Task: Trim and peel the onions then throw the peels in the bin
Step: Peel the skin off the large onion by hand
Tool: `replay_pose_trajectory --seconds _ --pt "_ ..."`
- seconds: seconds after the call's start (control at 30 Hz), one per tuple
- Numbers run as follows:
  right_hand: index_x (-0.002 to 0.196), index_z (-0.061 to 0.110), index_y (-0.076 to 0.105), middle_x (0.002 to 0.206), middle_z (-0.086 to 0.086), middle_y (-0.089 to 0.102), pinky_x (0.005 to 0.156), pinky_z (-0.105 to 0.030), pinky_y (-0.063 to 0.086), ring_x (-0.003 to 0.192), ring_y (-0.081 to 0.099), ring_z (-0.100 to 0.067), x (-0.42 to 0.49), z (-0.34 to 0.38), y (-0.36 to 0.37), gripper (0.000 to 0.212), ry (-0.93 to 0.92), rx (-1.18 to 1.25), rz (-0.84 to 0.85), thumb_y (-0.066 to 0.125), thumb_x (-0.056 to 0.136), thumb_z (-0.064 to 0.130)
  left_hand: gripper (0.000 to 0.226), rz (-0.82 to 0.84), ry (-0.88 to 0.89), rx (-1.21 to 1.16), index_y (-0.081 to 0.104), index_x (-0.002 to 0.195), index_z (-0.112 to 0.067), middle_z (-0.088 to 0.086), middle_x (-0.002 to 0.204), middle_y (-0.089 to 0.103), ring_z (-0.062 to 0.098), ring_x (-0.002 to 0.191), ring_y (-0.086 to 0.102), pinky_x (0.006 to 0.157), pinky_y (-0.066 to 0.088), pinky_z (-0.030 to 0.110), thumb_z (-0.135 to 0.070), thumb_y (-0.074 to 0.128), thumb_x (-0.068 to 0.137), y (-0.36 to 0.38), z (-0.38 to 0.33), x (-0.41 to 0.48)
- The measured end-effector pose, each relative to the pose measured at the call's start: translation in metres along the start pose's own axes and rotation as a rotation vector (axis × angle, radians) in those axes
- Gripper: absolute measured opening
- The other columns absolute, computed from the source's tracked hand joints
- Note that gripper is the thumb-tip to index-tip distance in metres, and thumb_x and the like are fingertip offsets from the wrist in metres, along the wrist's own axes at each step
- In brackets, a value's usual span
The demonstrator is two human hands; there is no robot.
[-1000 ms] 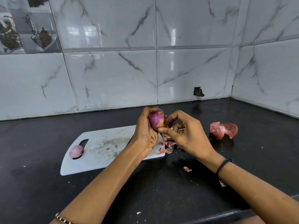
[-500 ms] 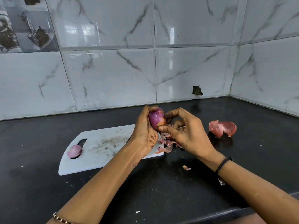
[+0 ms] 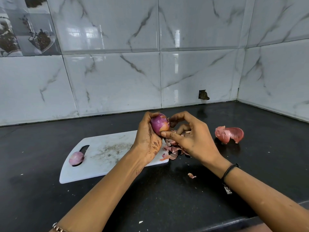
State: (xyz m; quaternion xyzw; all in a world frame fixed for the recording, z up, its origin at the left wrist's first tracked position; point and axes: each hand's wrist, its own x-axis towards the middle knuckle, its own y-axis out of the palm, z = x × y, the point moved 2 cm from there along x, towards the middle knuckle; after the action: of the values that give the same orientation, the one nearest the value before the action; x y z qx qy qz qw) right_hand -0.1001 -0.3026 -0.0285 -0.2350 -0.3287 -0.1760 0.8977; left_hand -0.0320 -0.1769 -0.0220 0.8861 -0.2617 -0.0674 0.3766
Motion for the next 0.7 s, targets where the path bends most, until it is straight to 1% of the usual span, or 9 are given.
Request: replay_pose_trajectory --seconds 0.1,0.2,0.27,0.33,0.53,0.63,0.7 --pt "0.11 0.017 0.073 0.1 0.006 0.071 0.063 -0.022 0.054 0.062 0.067 -0.015 0.0003 0.0006 -0.0025 0.035 -0.037 -0.013 -0.004 0.088 0.08 0.026 0.012 -0.005 0.001 -0.012 0.062 0.098 -0.006 0.012 0.084 0.068 0.025 0.076 0.071 0.055 0.057 0.026 -0.016 0.055 0.095 0.0015 -0.0017 -0.0025" --pt "0.109 0.016 0.078 0.099 0.009 0.073 0.067 -0.019 0.052 0.072 0.068 -0.014 0.0003 0.0008 -0.0053 0.025 -0.122 -0.095 -0.015 0.082 0.086 0.022 0.011 -0.029 0.033 -0.012 0.062 0.095 -0.007 0.009 0.081 0.066 0.018 0.068 0.067 0.053 0.054 0.024 -0.014 0.054 0.096 0.0016 -0.0032 -0.0024" --pt "0.107 0.015 0.08 0.095 0.009 0.075 0.07 -0.022 0.054 0.082 0.071 -0.012 -0.0001 0.0007 -0.0061 0.02 -0.157 -0.126 -0.032 0.08 0.088 0.021 0.011 -0.036 0.048 0.011 0.062 0.093 -0.008 0.008 0.083 0.064 0.016 0.07 0.064 0.057 0.055 0.025 -0.014 0.054 0.096 0.0007 -0.0026 -0.0016" --pt "0.104 0.015 0.081 0.092 0.009 0.076 0.072 -0.021 0.054 0.085 0.072 -0.011 -0.0002 -0.0005 -0.0067 0.016 -0.142 -0.106 -0.04 0.08 0.089 0.02 0.01 -0.034 0.055 0.037 0.063 0.095 -0.008 0.008 0.086 0.064 0.015 0.073 0.063 0.058 0.056 0.025 -0.014 0.054 0.097 0.0005 -0.0017 -0.0022" --pt "0.093 0.013 0.082 0.081 0.005 0.077 0.063 -0.019 0.053 0.067 0.069 -0.01 0.001 -0.0007 -0.0091 0.01 -0.004 0.031 -0.028 0.083 0.085 0.018 0.008 -0.042 0.099 0.157 0.06 0.099 -0.011 0.008 0.096 0.061 0.016 0.081 0.061 0.057 0.056 0.021 -0.012 0.052 0.098 0.0038 -0.0012 -0.0064" --pt "0.089 0.014 0.078 0.071 0.002 0.073 0.059 -0.023 0.052 0.061 0.065 -0.016 0.0 -0.0017 -0.0078 0.008 0.026 0.004 0.002 0.082 0.085 0.019 0.011 -0.026 0.135 0.268 0.057 0.11 -0.011 0.008 0.106 0.058 0.015 0.087 0.06 0.06 0.056 0.02 -0.013 0.053 0.099 0.0017 0.0005 -0.0055" --pt "0.089 0.017 0.075 0.064 0.003 0.067 0.06 -0.027 0.05 0.059 0.061 -0.011 -0.0007 -0.0039 -0.0074 0.011 0.024 -0.059 0.02 0.08 0.085 0.025 0.019 -0.006 0.125 0.326 0.054 0.118 -0.011 0.009 0.112 0.057 0.015 0.091 0.06 0.064 0.056 0.021 -0.016 0.054 0.1 0.0006 0.0031 -0.0053"
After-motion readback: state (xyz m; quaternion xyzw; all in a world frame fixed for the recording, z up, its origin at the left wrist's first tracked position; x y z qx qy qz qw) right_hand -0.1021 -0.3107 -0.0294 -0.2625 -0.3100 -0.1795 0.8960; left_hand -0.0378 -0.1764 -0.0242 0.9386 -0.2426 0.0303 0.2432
